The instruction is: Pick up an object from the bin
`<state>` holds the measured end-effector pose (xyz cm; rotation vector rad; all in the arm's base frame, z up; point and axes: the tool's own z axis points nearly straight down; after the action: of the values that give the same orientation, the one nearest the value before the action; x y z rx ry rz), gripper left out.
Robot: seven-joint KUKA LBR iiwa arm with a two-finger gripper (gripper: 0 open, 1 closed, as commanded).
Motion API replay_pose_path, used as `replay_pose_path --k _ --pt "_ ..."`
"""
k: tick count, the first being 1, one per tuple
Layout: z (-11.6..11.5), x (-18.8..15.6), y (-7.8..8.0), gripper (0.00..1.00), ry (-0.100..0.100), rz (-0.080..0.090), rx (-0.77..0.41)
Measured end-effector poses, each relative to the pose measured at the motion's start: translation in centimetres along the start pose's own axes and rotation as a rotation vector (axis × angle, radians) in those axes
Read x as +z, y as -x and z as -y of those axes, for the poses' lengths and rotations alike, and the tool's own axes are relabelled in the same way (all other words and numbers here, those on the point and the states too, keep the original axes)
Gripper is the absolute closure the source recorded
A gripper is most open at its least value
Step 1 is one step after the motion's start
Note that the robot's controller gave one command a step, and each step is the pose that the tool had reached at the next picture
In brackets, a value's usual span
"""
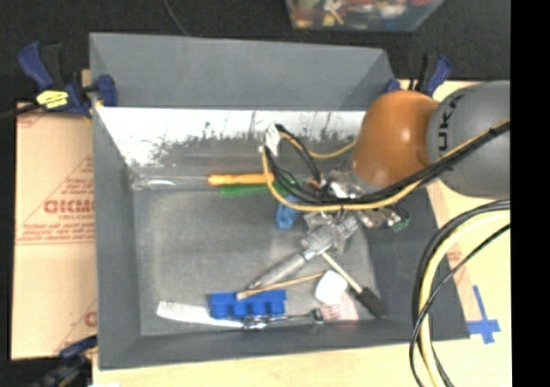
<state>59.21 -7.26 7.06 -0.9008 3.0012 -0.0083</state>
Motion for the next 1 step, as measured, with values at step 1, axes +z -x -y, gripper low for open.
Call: replay_pose_path --k 1 --pt "0.01 0.0 0.0 1.0 0.0 0.0 0.0"
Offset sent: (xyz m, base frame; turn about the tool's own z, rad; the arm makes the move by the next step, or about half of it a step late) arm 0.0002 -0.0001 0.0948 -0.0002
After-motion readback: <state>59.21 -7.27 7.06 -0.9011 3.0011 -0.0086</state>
